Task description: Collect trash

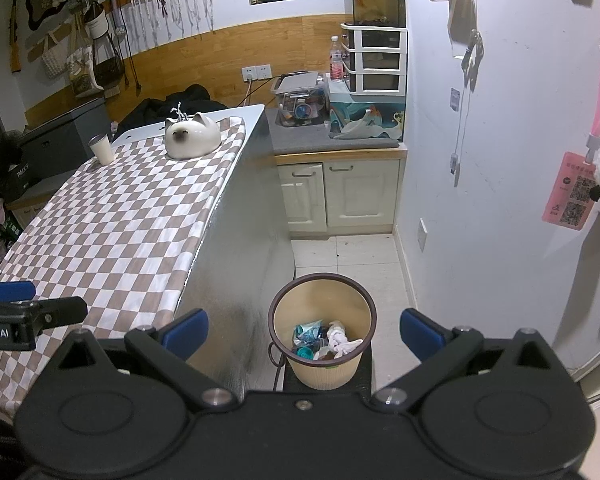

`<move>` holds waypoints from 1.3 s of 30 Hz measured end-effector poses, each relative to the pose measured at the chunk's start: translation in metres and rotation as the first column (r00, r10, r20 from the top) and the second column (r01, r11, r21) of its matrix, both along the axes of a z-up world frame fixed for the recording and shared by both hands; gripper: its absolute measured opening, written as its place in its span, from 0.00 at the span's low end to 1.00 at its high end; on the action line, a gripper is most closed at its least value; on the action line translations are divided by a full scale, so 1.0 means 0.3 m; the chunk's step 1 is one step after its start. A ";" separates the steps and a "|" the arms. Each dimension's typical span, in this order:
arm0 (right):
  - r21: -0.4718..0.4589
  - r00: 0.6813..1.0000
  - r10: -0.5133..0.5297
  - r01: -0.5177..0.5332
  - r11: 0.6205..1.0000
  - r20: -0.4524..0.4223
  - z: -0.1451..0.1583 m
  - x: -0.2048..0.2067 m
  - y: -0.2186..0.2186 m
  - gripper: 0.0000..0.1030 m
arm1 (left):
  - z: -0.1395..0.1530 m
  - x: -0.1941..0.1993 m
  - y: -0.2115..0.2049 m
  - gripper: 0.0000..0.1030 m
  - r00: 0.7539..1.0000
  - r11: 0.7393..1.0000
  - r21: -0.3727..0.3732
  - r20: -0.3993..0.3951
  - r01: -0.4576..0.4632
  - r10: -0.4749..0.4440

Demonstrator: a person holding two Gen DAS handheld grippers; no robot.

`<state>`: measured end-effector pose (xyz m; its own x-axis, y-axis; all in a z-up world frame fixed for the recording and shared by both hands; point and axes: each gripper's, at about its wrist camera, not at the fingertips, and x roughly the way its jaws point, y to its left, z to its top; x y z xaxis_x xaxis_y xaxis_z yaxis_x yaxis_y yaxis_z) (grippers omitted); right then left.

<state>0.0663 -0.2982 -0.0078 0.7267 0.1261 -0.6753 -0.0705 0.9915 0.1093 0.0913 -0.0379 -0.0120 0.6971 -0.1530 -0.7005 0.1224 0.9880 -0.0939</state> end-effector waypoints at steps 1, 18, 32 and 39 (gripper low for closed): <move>0.000 1.000 0.000 0.000 1.000 0.000 0.000 0.001 0.000 1.00 | 0.000 0.000 0.000 1.00 1.000 1.000 0.000 0.000 0.000 0.000; 0.001 1.000 -0.001 0.001 1.000 0.000 -0.001 0.001 -0.001 1.00 | 0.000 0.003 0.001 1.00 1.000 1.000 0.001 0.000 0.000 0.000; 0.001 1.000 -0.001 0.001 1.000 0.000 -0.002 0.004 0.005 1.00 | 0.001 0.006 0.006 1.00 1.000 1.000 0.000 -0.001 0.000 0.000; -0.001 1.000 0.001 -0.001 1.000 0.001 0.000 0.004 0.008 1.00 | 0.002 0.006 0.009 1.00 1.000 1.000 0.000 -0.001 0.001 -0.001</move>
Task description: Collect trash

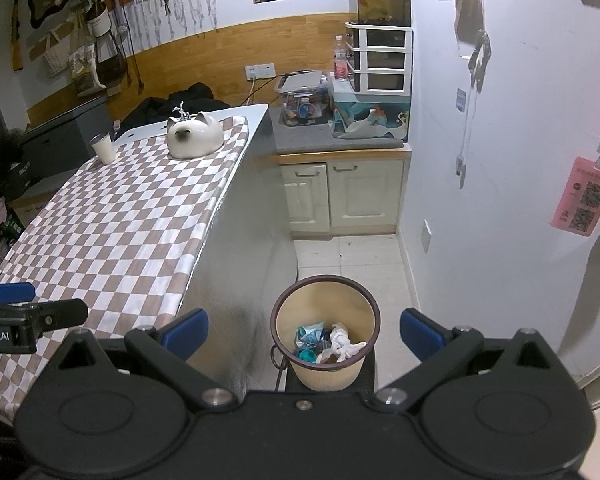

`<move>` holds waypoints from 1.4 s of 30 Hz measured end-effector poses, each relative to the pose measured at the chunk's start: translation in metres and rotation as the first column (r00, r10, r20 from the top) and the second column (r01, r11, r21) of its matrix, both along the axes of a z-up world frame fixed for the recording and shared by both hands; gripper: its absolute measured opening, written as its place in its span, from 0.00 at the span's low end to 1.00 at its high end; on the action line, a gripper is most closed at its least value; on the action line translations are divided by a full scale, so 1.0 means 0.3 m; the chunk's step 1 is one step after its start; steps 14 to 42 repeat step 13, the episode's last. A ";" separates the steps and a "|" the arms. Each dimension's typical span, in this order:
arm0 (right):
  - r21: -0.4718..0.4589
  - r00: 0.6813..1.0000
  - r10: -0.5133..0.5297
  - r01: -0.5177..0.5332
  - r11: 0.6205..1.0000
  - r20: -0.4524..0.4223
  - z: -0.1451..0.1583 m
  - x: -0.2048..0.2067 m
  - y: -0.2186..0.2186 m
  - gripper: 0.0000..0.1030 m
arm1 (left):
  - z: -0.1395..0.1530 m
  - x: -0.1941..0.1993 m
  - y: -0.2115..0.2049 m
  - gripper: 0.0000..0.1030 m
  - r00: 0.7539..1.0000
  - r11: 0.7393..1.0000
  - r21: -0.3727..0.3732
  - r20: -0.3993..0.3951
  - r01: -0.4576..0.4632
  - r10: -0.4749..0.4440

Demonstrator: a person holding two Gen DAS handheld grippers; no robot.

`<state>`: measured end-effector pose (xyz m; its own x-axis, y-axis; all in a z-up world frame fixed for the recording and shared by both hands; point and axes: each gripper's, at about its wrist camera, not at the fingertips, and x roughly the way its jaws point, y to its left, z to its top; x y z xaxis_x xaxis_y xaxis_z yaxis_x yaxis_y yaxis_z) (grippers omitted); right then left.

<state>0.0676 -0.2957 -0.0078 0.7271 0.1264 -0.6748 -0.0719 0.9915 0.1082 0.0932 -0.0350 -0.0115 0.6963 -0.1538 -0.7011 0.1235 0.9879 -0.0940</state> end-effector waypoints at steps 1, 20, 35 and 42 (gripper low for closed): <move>0.000 1.000 0.000 0.000 1.000 0.000 0.000 0.002 0.000 1.00 | 0.000 0.000 0.000 1.00 1.000 1.000 0.000 0.000 0.000 0.000; 0.001 1.000 0.001 -0.001 1.000 0.000 0.001 0.004 -0.001 1.00 | 0.001 0.001 0.001 1.00 1.000 1.000 0.000 -0.001 0.002 -0.002; 0.001 1.000 0.001 -0.001 1.000 0.000 0.001 0.004 -0.001 1.00 | 0.001 0.001 0.001 1.00 1.000 1.000 0.000 -0.001 0.002 -0.002; 0.001 1.000 0.001 -0.001 1.000 0.000 0.001 0.004 -0.001 1.00 | 0.001 0.001 0.001 1.00 1.000 1.000 0.000 -0.001 0.002 -0.002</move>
